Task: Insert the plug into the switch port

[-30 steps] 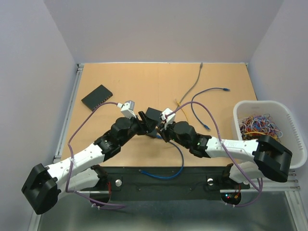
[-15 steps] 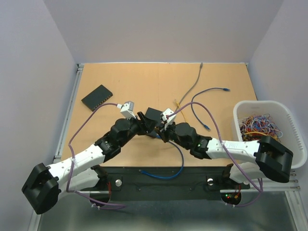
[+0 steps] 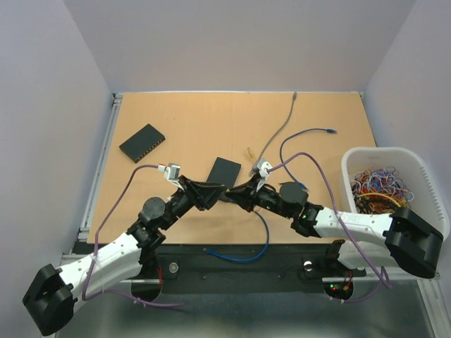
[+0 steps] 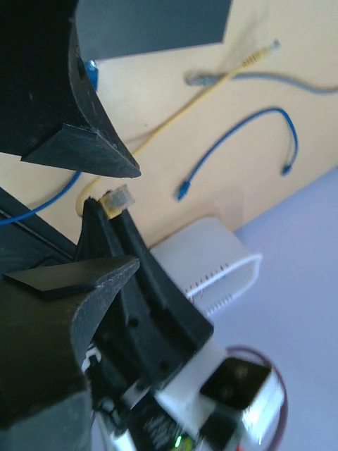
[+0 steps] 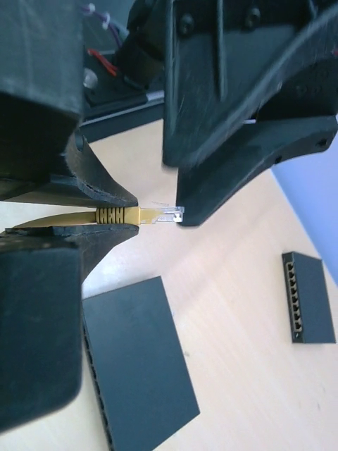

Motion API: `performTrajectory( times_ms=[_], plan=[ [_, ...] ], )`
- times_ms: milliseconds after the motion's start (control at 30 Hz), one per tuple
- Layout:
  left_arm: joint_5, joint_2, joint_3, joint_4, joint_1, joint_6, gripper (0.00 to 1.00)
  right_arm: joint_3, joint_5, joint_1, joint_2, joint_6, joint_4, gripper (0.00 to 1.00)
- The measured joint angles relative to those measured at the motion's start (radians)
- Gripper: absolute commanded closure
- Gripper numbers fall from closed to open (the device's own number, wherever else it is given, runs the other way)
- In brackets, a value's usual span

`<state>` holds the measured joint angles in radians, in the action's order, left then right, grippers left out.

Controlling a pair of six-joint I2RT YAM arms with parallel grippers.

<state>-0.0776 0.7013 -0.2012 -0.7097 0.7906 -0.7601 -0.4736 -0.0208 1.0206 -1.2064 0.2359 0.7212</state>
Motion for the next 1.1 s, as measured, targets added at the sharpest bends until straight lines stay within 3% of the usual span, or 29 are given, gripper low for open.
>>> performTrajectory(
  times_ms=[167,400,767,1100],
  plan=[
    [-0.06,-0.083,0.051,-0.142,0.0,0.014,0.43,0.02,-0.163,-0.065,0.003,0.076,0.081,1.0],
    [-0.1,-0.076,0.063,-0.237,0.0,0.025,0.45,0.028,-0.36,-0.14,-0.02,0.193,0.233,1.0],
    [-0.05,-0.085,0.062,-0.219,0.005,0.061,0.43,0.028,-0.557,-0.171,-0.092,0.304,0.356,1.0],
    [0.028,-0.148,0.063,-0.183,0.005,0.085,0.43,0.027,-0.605,-0.176,-0.103,0.335,0.41,0.99]
  ],
)
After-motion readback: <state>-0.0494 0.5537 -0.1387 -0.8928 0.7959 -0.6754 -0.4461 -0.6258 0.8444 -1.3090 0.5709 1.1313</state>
